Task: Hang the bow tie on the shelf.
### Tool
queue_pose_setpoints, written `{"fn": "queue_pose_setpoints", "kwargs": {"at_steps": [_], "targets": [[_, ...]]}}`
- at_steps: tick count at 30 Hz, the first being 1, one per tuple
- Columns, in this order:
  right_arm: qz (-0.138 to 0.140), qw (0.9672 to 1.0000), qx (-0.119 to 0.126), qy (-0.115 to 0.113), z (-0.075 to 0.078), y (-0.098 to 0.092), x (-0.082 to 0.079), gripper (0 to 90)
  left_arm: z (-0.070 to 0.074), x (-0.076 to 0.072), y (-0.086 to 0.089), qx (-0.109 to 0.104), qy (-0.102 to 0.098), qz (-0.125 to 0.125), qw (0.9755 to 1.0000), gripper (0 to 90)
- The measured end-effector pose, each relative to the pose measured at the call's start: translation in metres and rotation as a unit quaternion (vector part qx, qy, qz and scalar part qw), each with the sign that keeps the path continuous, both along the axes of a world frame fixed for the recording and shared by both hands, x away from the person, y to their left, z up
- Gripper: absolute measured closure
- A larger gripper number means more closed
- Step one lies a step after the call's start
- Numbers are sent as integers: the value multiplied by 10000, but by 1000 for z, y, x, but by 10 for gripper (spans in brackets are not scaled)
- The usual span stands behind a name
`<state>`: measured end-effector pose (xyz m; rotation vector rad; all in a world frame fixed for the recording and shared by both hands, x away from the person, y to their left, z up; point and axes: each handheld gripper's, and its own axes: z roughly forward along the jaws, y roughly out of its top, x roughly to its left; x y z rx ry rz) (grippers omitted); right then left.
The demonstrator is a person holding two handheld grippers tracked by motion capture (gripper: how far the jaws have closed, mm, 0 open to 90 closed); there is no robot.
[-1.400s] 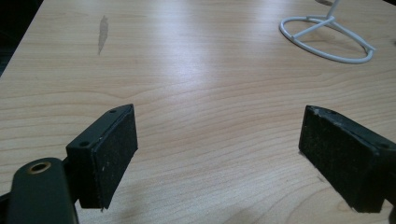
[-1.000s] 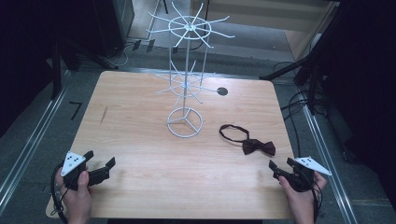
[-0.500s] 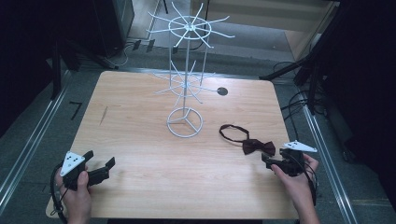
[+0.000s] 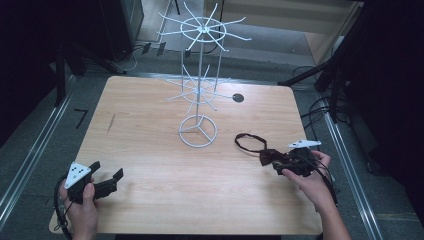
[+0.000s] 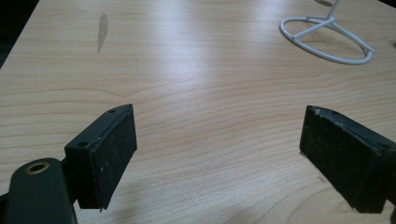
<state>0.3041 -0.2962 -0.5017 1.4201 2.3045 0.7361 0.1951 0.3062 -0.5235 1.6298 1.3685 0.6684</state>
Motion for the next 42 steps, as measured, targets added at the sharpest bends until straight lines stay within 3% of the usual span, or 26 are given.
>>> {"fn": "queue_pose_setpoints", "kwargs": {"at_steps": [14, 20, 25, 28, 31, 34, 39, 42], "targets": [[318, 9983, -334, 344, -1, 13, 23, 156, 0, 0, 0, 0, 12, -10, 10000, 120], [668, 9942, -565, 622, -7, 26, 32, 169, 0, 0, 0, -2, 14, -14, 10000, 121], [828, 9907, -873, 629, -11, 34, 34, 199, 0, 0, 0, -6, 29, -21, 10000, 121], [849, 9904, -869, 657, -10, 35, 34, 221, 0, 1, 0, -13, 32, -21, 10000, 121], [840, 9901, -876, 702, -11, 34, 35, 276, 0, 1, 0, -13, 34, -20, 10000, 122], [790, 9900, -865, 782, -11, 32, 37, 418, 0, 1, 0, -11, 34, -17, 10000, 124], [770, 9900, -770, 897, -10, 33, 37, 546, 0, 1, 0, -1, 48, -25, 10000, 126], [696, 9906, -794, 875, -10, 33, 37, 697, 0, 1, 0, 1, 47, -25, 10000, 128]]}}
